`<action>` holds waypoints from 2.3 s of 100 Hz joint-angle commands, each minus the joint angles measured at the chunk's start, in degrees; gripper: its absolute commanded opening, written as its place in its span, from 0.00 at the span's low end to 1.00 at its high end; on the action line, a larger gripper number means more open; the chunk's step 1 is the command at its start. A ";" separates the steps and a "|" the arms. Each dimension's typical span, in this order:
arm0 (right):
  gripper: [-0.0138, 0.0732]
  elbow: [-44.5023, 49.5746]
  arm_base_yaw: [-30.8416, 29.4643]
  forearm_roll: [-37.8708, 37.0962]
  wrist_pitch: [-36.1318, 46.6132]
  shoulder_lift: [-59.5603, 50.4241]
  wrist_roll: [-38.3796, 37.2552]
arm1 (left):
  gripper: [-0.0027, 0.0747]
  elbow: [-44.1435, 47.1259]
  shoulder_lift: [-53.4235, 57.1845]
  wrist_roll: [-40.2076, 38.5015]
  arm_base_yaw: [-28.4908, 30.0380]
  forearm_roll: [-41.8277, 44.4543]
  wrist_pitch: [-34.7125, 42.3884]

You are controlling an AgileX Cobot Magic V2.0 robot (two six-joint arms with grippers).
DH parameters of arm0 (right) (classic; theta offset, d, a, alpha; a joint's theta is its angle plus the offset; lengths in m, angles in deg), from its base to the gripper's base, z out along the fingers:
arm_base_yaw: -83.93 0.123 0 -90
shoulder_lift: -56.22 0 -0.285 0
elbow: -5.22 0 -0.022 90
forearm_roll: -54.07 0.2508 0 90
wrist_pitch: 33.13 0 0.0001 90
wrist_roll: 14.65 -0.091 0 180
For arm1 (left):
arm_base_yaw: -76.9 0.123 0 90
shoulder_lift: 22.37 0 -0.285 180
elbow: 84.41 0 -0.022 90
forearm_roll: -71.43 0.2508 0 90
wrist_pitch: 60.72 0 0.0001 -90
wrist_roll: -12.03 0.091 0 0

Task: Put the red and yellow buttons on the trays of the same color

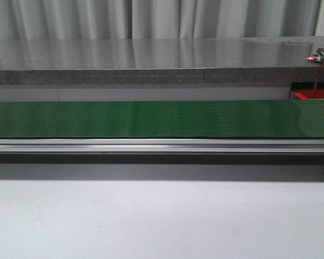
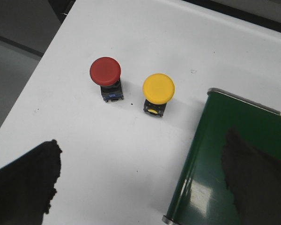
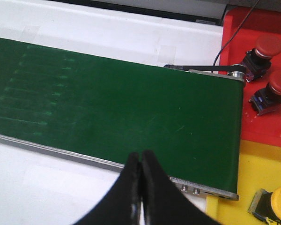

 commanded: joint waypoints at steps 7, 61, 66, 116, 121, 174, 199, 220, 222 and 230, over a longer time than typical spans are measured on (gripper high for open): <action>0.07 -1.58 0.07 0.96 2.85 -1.12 0.40 | 0.91 -4.48 -1.11 -3.66 1.74 -0.12 3.34; 0.07 -1.58 0.07 0.96 2.85 -1.12 0.40 | 0.89 -13.90 -15.71 -6.53 4.22 0.07 6.76; 0.07 -1.58 0.07 0.96 2.85 -1.12 0.40 | 0.89 -15.00 -17.01 -6.53 4.22 -0.05 6.76; 0.07 -1.58 0.07 0.96 2.85 -1.12 0.40 | 0.89 -22.32 -27.51 -6.42 4.22 0.18 8.22; 0.07 -1.58 0.07 0.96 2.85 -1.12 0.40 | 0.88 -22.44 -28.01 -6.42 4.22 0.18 8.78; 0.07 -1.58 0.07 0.96 2.85 -1.12 0.40 | 0.82 -23.04 -31.15 -6.42 4.22 0.18 10.56; 0.07 -1.58 0.07 0.96 2.85 -1.12 0.40 | 0.42 -23.04 -31.15 -6.42 4.44 0.18 11.01; 0.07 -1.58 0.07 0.96 2.85 -1.12 0.40 | 0.22 -23.94 -30.86 -6.42 4.49 0.18 9.94; 0.07 -1.58 0.07 0.96 2.85 -1.12 0.40 | 0.21 -24.33 -30.70 -6.42 4.49 0.18 9.59; 0.07 -1.58 0.07 0.96 2.85 -1.12 0.40 | 0.21 -26.16 -29.51 -6.42 4.38 0.18 7.13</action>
